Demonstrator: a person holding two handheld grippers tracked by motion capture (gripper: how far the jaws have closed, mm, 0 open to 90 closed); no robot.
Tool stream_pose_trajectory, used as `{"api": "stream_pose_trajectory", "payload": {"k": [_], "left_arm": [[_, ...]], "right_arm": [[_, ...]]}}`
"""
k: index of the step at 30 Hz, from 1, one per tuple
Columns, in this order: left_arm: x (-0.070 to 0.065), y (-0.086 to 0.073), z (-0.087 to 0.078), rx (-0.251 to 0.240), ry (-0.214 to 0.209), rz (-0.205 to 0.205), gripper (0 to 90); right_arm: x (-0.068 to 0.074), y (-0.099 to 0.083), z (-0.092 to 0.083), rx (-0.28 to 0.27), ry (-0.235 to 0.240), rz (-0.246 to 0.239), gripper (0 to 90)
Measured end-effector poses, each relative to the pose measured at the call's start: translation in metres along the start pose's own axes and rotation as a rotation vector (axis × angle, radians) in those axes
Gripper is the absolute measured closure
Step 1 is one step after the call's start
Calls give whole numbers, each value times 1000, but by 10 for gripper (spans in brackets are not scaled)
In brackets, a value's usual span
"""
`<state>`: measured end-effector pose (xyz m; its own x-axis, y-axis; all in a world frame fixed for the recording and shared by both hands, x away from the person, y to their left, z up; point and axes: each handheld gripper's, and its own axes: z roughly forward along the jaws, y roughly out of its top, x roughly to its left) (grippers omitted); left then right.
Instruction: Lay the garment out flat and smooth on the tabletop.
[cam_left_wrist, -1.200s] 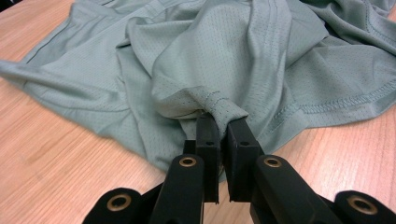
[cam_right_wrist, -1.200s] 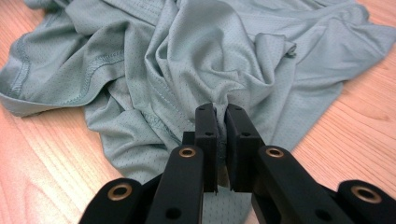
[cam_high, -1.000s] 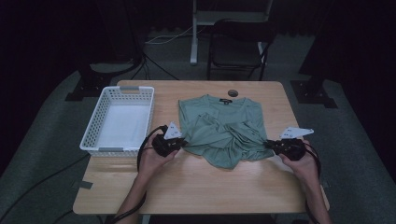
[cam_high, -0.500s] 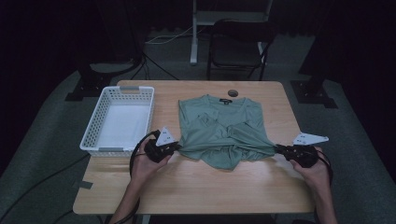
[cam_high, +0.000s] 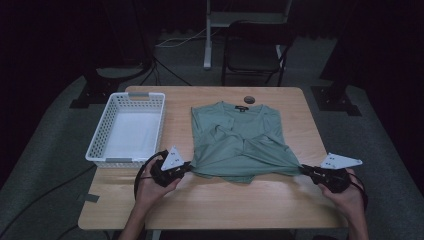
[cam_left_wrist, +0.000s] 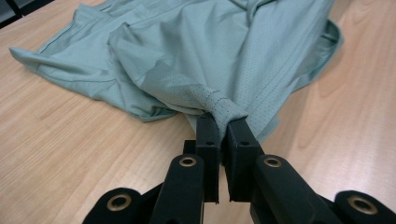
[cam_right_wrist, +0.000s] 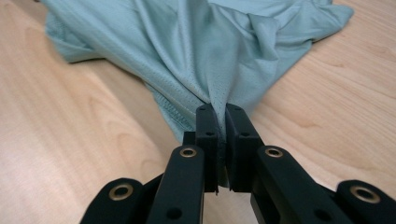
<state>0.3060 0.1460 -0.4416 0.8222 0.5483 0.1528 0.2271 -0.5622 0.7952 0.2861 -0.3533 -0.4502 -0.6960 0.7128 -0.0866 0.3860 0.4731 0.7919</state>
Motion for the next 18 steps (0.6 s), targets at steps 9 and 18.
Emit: {"api": "stream_pose_trajectory", "payload": {"k": [9, 18], "left_arm": [[-15, -4, -8, -1, -23, 12, 861], [-32, -9, -18, 6, -51, 29, 861]], "right_arm": [[12, -13, -9, 9, 7, -4, 846], [27, -23, -19, 22, 31, -19, 845]]}}
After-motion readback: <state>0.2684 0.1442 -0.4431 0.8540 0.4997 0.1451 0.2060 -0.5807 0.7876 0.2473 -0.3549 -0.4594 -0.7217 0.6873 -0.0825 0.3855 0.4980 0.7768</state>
